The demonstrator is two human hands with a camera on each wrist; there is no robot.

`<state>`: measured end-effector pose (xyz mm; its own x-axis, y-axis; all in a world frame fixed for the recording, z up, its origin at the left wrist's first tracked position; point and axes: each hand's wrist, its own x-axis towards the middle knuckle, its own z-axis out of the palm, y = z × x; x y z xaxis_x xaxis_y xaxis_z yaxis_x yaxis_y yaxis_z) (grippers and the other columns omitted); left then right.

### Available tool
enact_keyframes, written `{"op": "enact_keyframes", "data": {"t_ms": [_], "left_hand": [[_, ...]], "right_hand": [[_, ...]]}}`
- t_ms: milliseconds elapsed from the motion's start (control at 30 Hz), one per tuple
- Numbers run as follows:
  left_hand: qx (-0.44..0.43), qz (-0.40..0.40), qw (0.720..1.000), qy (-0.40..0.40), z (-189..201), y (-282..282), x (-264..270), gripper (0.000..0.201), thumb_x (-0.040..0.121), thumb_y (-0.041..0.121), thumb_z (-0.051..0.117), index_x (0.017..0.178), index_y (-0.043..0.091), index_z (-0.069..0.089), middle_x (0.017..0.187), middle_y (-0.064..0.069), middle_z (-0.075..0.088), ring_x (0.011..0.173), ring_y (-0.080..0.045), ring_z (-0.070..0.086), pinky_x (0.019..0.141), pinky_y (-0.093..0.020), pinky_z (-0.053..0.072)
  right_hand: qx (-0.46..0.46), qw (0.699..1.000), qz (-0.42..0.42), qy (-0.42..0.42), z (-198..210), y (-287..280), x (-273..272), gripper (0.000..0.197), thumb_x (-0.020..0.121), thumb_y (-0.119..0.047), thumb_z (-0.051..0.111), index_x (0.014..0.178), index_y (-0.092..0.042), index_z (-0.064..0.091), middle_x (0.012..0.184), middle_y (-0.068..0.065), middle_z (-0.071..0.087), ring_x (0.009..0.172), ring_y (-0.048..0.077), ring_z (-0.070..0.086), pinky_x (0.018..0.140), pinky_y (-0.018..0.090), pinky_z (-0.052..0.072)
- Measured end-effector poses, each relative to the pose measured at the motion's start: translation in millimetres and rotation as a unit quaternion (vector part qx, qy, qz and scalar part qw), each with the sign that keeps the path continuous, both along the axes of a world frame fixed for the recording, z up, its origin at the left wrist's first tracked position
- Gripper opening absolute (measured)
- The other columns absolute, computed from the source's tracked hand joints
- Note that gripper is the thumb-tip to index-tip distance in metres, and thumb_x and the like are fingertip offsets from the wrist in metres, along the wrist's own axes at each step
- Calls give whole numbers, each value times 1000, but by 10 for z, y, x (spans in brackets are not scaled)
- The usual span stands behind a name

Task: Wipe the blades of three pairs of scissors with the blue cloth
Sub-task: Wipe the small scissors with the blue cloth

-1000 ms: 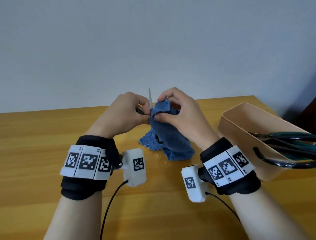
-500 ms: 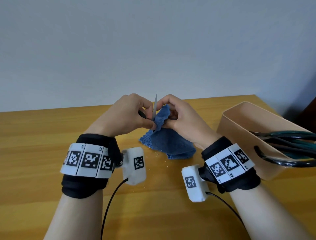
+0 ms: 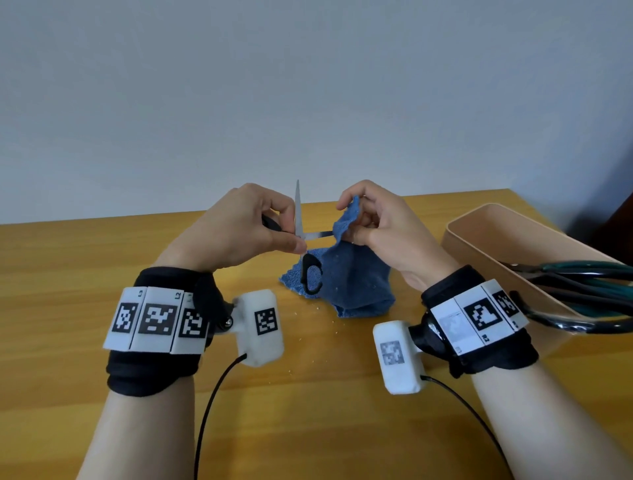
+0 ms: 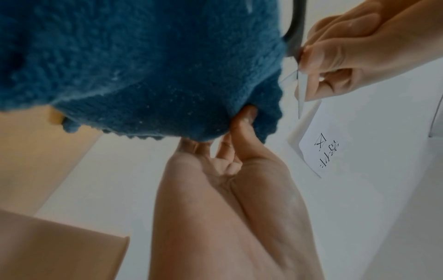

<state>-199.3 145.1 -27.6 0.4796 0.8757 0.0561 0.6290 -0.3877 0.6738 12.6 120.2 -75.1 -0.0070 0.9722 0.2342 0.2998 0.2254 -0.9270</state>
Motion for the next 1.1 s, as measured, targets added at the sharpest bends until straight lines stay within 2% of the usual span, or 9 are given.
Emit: {"op": "enact_keyframes", "data": {"t_ms": [100,167,267,400,600,700,900,967,1100], "left_hand": [[-3,12,1000,-6,13,8,-57,31,78,20,86,65,8,60,48,12,54,41,-3,39,44,-10,30],[-5,19,1000,-12,16,16,-79,30,78,17,86,65,6,61,47,13,54,41,-2,41,43,-8,30],[-6,17,1000,-10,8,3,-29,29,77,13,86,64,5,62,45,14,56,39,1,46,43,-7,31],[16,7,1000,5,-22,1,121,25,74,11,87,63,8,65,49,11,60,40,0,47,44,-9,31],[68,-2,997,48,-79,28,206,22,73,12,87,61,17,69,65,6,72,57,0,62,58,-15,44],[75,1,996,42,-70,22,230,21,73,10,85,62,17,69,66,3,73,59,-4,64,62,-24,51],[54,-23,998,6,-39,-15,244,14,76,3,81,68,8,70,66,-1,73,56,-2,64,58,-14,45],[50,-26,998,7,-29,-20,248,13,76,4,82,70,7,70,68,-1,74,57,-4,65,60,-17,47],[46,-32,998,-8,-2,-61,280,16,78,1,81,69,2,66,64,1,71,51,2,61,54,-8,41]], "right_hand": [[23,994,-101,-38,-53,56,51,30,83,12,61,99,-13,62,74,1,55,64,5,50,69,26,46],[42,990,-132,17,-24,60,65,28,84,10,62,98,-14,61,77,0,59,69,5,54,70,24,45],[26,990,-38,135,94,11,33,29,88,9,62,107,-12,60,99,7,73,92,18,67,81,31,53],[7,998,27,57,120,-51,-135,36,83,5,71,112,-13,61,93,5,77,85,10,71,75,23,56],[10,999,7,38,72,-44,-217,46,75,3,79,112,-16,62,85,3,78,82,20,74,79,34,60],[14,998,-3,58,91,-46,-215,46,77,6,76,114,-17,61,84,4,78,81,18,74,76,30,59],[22,995,-6,100,182,-96,-190,46,81,7,71,118,-16,59,72,-2,72,74,10,69,72,25,54],[24,993,-13,117,197,-102,-190,46,82,8,69,118,-17,58,78,2,73,78,15,69,76,33,57],[27,987,-31,157,232,-107,-189,43,85,8,64,119,-17,55,92,8,76,91,28,71,82,45,57]]}}
